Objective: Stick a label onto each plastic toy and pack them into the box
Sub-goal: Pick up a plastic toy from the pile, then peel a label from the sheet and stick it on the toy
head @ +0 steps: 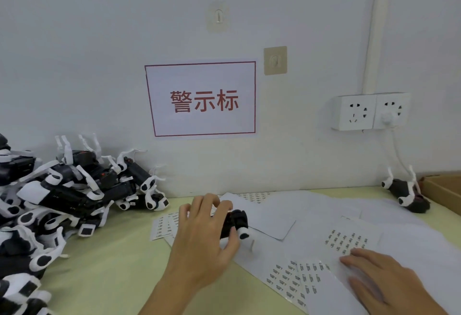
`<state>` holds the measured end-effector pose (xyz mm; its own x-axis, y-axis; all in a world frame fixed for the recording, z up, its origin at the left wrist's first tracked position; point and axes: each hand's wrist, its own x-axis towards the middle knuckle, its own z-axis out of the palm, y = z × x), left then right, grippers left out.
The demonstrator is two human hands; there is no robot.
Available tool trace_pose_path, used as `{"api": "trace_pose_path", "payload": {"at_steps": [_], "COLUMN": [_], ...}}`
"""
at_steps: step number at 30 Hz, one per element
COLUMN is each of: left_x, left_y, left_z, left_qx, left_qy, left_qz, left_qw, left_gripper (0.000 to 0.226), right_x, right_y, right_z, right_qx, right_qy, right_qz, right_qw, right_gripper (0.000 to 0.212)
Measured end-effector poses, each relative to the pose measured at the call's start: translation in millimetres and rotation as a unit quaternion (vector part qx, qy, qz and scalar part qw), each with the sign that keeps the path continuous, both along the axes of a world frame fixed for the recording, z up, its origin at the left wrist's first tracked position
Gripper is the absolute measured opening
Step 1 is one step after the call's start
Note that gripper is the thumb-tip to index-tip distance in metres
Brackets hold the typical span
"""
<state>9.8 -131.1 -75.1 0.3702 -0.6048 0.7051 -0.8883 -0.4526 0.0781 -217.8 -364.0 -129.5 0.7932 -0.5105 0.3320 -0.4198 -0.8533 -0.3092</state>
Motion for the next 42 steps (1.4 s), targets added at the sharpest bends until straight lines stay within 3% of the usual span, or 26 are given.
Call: {"api": "trace_pose_path", "payload": {"at_steps": [4, 8, 10, 13, 17, 22, 27, 29, 32, 36, 39, 42], "left_x": [-34.3, -75.9, -86.7, -85.5, -81.7, -82.1, -90.9, -94.5, -102.1, -108.6, -106.4, -102.5], "left_y": [-21.5, -56.9, -79.1, -99.8, -106.2, -104.6, -102.7, -104.8, -105.6, -103.9, -103.8, -103.3], "left_z": [9.2, -11.6, -24.6, -45.3, -50.8, -50.3, -37.4, -33.0, -30.4, -32.8, -35.4, -37.7], "left_qx": [-0.031, 0.092, 0.152, 0.171, 0.134, 0.072, -0.082, -0.111, -0.121, -0.126, -0.116, -0.115], "left_qy": [-0.025, 0.019, 0.085, 0.209, 0.329, 0.367, 0.498, 0.535, 0.579, 0.577, 0.580, 0.594], "left_qz": [-0.070, -0.130, -0.110, -0.071, -0.077, -0.123, -0.210, -0.224, -0.253, -0.266, -0.269, -0.265], "left_qw": [0.997, 0.987, 0.979, 0.960, 0.932, 0.919, 0.837, 0.807, 0.766, 0.762, 0.760, 0.751], "left_gripper": [0.025, 0.029, 0.041, 0.050, 0.039, 0.037, 0.037, 0.035, 0.028, 0.023, 0.020, 0.016], "right_x": [1.6, 1.7, 0.6, 0.7, 3.0, -1.6, -1.6, -0.9, -3.4, -5.0, -4.7, -4.5], "right_y": [5.8, 7.9, 8.6, 7.8, 4.2, 5.3, 10.6, 14.4, 17.8, 21.9, 25.2, 22.6], "right_z": [2.6, 2.1, 2.5, 4.2, 2.8, 0.9, 6.8, 12.6, 20.8, 25.3, 26.1, 25.2], "right_qx": [0.015, 0.018, 0.017, 0.009, 0.014, 0.012, 0.002, 0.040, 0.167, 0.320, 0.359, 0.387], "right_qy": [-0.004, 0.013, 0.019, 0.031, 0.050, 0.026, -0.036, -0.129, -0.240, -0.217, -0.210, -0.205], "right_qz": [0.000, 0.011, 0.006, 0.003, -0.002, 0.000, 0.006, 0.017, 0.025, 0.039, 0.031, 0.008], "right_qw": [1.000, 1.000, 1.000, 0.999, 0.999, 1.000, 0.999, 0.991, 0.956, 0.921, 0.909, 0.899], "right_gripper": [0.038, 0.039, 0.039, 0.040, 0.040, 0.038, 0.030, 0.018, 0.020, 0.015, 0.026, 0.021]}}
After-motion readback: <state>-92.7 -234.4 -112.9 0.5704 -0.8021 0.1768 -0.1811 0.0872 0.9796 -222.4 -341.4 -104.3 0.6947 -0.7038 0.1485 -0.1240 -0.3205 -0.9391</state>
